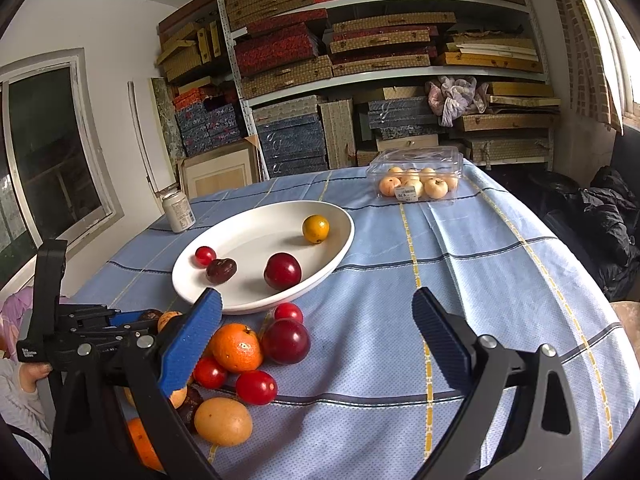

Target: Organize fruits

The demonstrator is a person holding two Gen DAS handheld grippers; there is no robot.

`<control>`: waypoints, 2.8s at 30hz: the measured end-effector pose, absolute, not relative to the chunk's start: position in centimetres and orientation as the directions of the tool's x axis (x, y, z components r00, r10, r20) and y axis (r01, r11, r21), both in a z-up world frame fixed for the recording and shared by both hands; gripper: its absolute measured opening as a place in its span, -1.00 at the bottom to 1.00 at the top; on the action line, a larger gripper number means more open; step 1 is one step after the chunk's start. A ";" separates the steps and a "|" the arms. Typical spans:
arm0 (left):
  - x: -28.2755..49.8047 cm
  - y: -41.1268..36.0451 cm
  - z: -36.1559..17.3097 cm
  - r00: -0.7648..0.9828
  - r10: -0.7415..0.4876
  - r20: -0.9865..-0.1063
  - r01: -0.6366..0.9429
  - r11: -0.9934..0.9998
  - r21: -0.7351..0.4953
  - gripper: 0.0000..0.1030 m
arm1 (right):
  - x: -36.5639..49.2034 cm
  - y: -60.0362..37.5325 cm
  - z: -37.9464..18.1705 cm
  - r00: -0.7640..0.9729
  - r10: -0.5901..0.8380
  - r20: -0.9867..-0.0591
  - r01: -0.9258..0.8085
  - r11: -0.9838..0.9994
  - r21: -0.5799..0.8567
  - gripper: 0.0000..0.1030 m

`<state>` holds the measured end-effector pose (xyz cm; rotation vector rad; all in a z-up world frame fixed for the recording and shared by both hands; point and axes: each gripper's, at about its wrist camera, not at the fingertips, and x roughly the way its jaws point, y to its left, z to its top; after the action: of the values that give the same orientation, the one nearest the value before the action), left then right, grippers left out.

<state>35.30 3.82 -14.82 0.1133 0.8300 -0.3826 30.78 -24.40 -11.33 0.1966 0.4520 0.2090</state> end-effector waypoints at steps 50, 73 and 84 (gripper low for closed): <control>35.2 6.1 -14.7 0.674 -0.146 -0.724 0.225 0.974 0.013 -0.56 | 34.2 -20.3 -17.1 0.565 0.504 -0.653 -0.278 0.862 0.425 -0.39; 39.1 2.9 -9.8 0.725 -0.206 -0.657 0.274 0.962 0.000 -0.57 | 37.2 -23.3 -9.0 0.754 0.438 -0.489 -0.263 0.884 0.386 -0.40; 46.1 -0.5 -9.3 0.725 -0.240 -0.646 0.279 0.959 -0.043 -0.57 | 46.8 -19.5 -9.1 0.738 0.390 -0.551 -0.250 0.916 0.313 -0.41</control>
<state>46.10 -0.50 -9.32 0.0588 0.7046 -0.2865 46.84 -19.49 -9.14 0.2255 0.6519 0.3541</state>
